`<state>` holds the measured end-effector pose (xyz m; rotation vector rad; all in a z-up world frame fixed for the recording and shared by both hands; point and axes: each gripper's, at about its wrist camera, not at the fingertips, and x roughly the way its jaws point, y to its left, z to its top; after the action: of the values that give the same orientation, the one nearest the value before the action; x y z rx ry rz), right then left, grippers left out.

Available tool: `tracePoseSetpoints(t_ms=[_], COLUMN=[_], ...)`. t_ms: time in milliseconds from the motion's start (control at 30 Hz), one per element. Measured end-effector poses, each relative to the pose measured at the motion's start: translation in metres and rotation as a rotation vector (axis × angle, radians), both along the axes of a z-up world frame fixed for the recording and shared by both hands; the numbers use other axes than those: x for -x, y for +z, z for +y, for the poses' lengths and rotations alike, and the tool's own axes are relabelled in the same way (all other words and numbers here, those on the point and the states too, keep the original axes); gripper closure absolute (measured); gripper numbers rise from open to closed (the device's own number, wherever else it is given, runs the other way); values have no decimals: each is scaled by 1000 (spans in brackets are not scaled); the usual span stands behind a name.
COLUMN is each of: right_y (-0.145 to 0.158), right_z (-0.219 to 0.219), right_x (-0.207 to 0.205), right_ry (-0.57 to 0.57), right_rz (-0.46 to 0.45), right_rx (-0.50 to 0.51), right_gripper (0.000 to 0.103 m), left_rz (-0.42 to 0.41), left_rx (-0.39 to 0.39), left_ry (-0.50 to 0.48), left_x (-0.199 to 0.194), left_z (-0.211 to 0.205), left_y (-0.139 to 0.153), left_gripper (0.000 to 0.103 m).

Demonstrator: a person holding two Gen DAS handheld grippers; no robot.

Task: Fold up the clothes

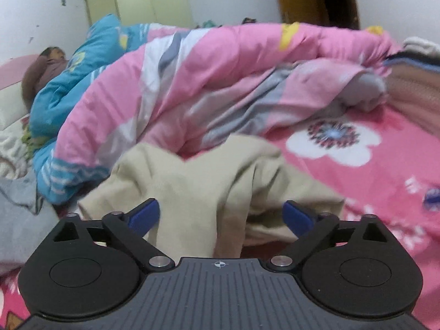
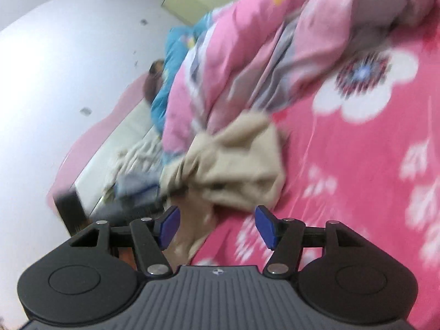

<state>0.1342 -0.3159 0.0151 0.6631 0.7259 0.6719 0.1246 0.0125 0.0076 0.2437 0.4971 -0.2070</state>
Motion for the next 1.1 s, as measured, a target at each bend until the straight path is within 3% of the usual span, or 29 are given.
tracePoseSetpoints(t_ms=[67, 133, 300, 367, 433, 533, 633, 667, 733, 767, 800, 967, 1100], right_y=[10, 14, 10, 0, -10, -26, -46, -47, -43, -40, -36, 7, 48], right_z=[-14, -3, 37, 57, 74, 97, 110, 115, 121, 121, 122, 107, 89], right_x=[-14, -48, -133, -167, -199, -239, -255, -253, -242, -235, -228, -167, -91], right_ry=[-52, -66, -89, -108, -125, -110, -101, -96, -89, -82, -75, -72, -63], right_rz=[4, 34, 140, 183, 224, 299, 397, 381, 325, 308, 291, 105, -72], right_rx=[13, 49, 141, 151, 165, 194, 159, 174, 231, 252, 272, 321, 338], right_gripper=[33, 33, 29, 29, 29, 28, 29, 36, 60, 78, 87, 92, 95], left_rz=[-41, -82, -238, -226, -159, -73, -46, -52, -70, -75, -79, -79, -81], left_rx=[44, 88, 211, 231, 228, 258, 302, 296, 282, 280, 279, 273, 257], left_ry=[17, 34, 99, 113, 122, 121, 101, 93, 71, 61, 52, 31, 1], left_x=[13, 25, 50, 41, 26, 9, 6, 8, 14, 17, 20, 30, 50], left_z=[6, 12, 38, 46, 51, 57, 61, 61, 60, 61, 61, 66, 69], left_y=[-4, -8, -3, -6, -16, -30, -37, -38, -40, -41, -41, -42, -40], left_gripper=[22, 27, 18, 13, 13, 25, 41, 47, 57, 62, 63, 78, 82])
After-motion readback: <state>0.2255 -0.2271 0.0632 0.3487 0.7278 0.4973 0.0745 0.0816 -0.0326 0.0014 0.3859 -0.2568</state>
